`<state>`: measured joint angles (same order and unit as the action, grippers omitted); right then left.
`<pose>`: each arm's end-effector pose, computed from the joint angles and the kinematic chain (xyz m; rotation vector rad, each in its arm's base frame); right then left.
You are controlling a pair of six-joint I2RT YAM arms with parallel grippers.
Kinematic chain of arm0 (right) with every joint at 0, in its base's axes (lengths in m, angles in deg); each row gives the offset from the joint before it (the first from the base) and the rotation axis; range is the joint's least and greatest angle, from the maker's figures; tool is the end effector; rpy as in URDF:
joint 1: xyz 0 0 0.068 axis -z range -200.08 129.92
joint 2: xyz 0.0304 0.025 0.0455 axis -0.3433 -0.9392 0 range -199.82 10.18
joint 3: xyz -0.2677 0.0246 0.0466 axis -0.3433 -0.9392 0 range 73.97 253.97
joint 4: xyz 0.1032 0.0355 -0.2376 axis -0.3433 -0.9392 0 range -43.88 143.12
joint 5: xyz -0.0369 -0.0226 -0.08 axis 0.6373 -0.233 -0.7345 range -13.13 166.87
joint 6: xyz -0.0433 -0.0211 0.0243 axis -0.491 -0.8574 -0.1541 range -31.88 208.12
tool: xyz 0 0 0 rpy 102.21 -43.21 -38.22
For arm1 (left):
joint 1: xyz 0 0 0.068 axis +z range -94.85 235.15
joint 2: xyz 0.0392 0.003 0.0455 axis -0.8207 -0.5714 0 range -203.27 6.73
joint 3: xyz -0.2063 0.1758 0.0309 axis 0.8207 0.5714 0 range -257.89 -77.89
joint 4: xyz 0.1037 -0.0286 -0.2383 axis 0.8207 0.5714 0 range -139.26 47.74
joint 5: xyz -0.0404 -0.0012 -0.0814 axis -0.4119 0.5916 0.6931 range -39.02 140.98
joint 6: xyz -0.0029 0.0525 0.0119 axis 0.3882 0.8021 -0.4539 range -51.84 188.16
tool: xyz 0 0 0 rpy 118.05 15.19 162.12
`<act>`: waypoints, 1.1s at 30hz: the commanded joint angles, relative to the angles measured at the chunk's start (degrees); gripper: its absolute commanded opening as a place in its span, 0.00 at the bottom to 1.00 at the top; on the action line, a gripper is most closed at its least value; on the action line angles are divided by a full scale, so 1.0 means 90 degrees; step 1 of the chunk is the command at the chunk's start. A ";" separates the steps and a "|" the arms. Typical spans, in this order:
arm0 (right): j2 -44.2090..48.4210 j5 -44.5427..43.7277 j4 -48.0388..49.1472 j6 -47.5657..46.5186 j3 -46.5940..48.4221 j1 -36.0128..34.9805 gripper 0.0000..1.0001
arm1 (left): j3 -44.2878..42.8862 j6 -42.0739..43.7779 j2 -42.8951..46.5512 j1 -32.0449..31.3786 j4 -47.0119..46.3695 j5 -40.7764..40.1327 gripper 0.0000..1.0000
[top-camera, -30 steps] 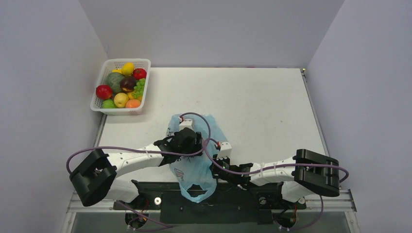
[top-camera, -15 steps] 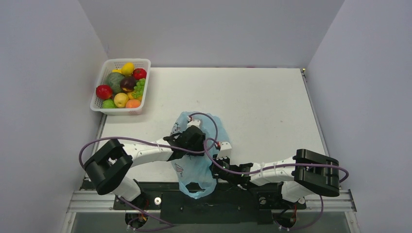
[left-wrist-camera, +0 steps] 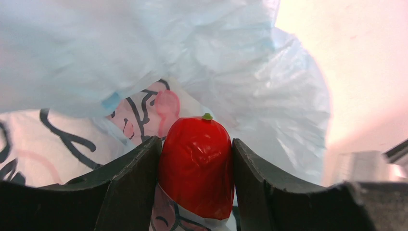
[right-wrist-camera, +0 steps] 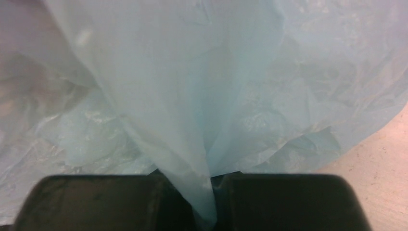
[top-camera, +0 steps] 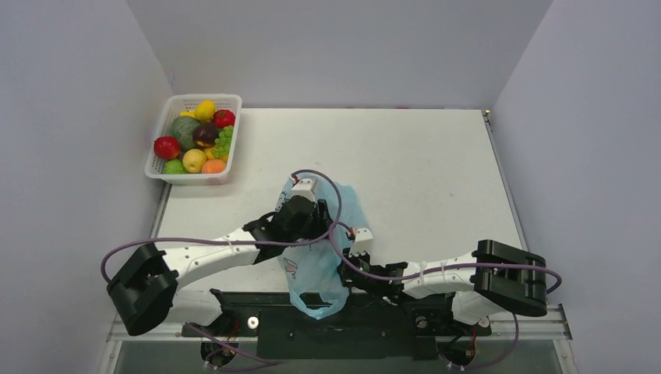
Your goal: Take the fake fruits out of the plastic bag
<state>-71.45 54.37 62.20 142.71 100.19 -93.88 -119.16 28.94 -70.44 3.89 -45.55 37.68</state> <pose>0.0811 0.2304 0.1298 -0.2108 2.3890 0.6554 0.1807 -0.2123 0.2066 0.1159 2.3041 -0.5805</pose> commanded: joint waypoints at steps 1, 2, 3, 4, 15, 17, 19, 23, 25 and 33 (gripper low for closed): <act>0.0156 0.0016 0.0000 -0.0084 -0.0128 0.0046 0.00 | 0.0599 -0.0275 0.0932 0.0067 -0.1531 -0.0366 0.36; 0.0174 0.0023 0.0012 -0.0088 -0.0129 0.0046 0.00 | 0.0728 -0.0302 0.1042 0.0090 -0.1895 -0.0396 0.36; 0.0183 0.0033 0.0009 -0.0088 -0.0142 0.0053 0.00 | 0.0970 -0.0349 0.1249 0.0095 -0.2066 -0.0438 0.36; 0.0212 0.0026 0.0010 -0.0089 -0.0145 0.0049 0.00 | 0.1089 -0.0374 0.1347 0.0106 -0.2390 -0.0462 0.36; 0.0407 0.0220 0.0403 -0.0189 -0.0333 0.0058 0.00 | 0.2709 -0.0822 0.2658 0.0251 -0.4558 -0.0935 0.34; 0.0474 0.0288 0.0502 -0.0204 -0.0382 0.0056 0.00 | 0.3038 -0.1203 0.2816 0.0384 -0.5016 -0.0966 0.30; 0.0570 0.0294 0.0525 -0.0201 -0.0437 0.0056 0.00 | 0.3308 -0.1715 0.2963 0.0572 -0.5344 -0.0994 0.24; 0.0704 0.0217 0.0482 -0.0171 -0.0533 0.0070 0.00 | 0.3459 -0.2728 0.3385 0.0879 -0.4741 -0.1127 0.07; 0.0742 0.0185 0.0483 -0.0159 -0.0566 0.0078 0.00 | 0.3547 -0.3356 0.3675 0.0995 -0.4481 -0.1289 0.00; 0.0959 -0.0071 0.0190 -0.0152 -0.0573 0.0213 0.00 | 0.3717 -0.4833 0.4268 0.1958 -0.4183 0.0331 0.00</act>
<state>-64.94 56.60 66.44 141.83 95.77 -92.87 -82.36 -7.02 -33.67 17.26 -83.85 30.90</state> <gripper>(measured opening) 0.004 0.491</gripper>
